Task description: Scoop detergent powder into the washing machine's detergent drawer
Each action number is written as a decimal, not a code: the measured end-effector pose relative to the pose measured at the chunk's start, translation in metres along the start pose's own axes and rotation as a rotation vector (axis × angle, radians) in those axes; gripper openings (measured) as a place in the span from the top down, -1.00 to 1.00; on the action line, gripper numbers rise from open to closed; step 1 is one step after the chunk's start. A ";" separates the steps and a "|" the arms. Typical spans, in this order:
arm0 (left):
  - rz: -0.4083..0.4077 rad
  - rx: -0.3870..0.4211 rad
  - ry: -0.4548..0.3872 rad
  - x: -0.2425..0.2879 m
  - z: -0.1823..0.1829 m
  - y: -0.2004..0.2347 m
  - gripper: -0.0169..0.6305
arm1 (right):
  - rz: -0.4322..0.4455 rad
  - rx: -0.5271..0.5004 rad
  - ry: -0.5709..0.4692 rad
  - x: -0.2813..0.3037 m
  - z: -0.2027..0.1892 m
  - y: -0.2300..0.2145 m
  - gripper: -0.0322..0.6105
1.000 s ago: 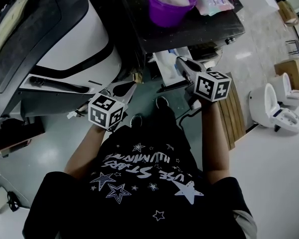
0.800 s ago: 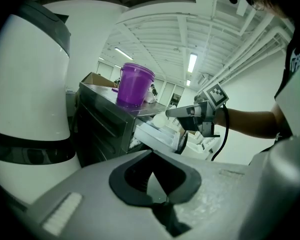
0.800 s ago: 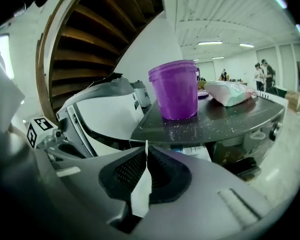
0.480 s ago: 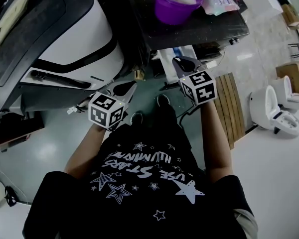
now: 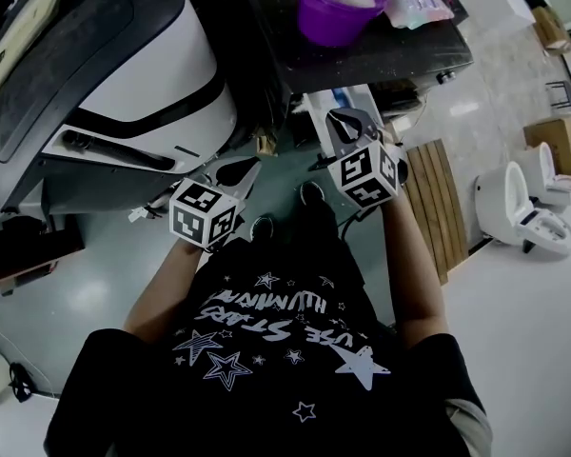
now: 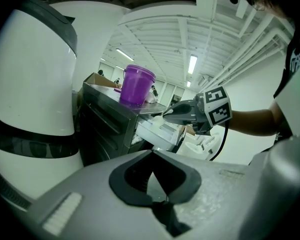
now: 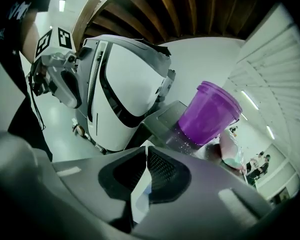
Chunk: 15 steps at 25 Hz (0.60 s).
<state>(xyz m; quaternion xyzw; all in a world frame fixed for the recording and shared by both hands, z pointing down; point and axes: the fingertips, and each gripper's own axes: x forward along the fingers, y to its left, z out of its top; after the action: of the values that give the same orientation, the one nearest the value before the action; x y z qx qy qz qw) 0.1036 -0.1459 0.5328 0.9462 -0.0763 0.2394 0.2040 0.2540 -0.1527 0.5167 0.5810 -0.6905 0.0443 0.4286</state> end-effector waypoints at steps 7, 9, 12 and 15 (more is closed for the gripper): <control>-0.012 0.011 -0.013 -0.015 -0.006 0.005 0.95 | -0.119 -0.118 -0.018 -0.011 0.010 0.002 0.79; -0.019 0.013 -0.016 -0.019 -0.007 0.005 0.95 | -0.165 -0.140 -0.027 -0.017 0.014 0.000 0.79; -0.037 0.024 -0.014 -0.023 -0.009 0.004 0.95 | -0.241 -0.151 -0.045 -0.027 0.021 -0.003 0.79; -0.048 0.029 -0.011 -0.024 -0.012 0.003 0.95 | -0.296 -0.104 -0.084 -0.038 0.029 -0.006 0.79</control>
<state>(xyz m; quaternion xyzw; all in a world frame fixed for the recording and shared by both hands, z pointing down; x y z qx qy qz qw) 0.0765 -0.1422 0.5318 0.9520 -0.0511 0.2301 0.1954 0.2416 -0.1415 0.4717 0.6549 -0.6158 -0.0796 0.4308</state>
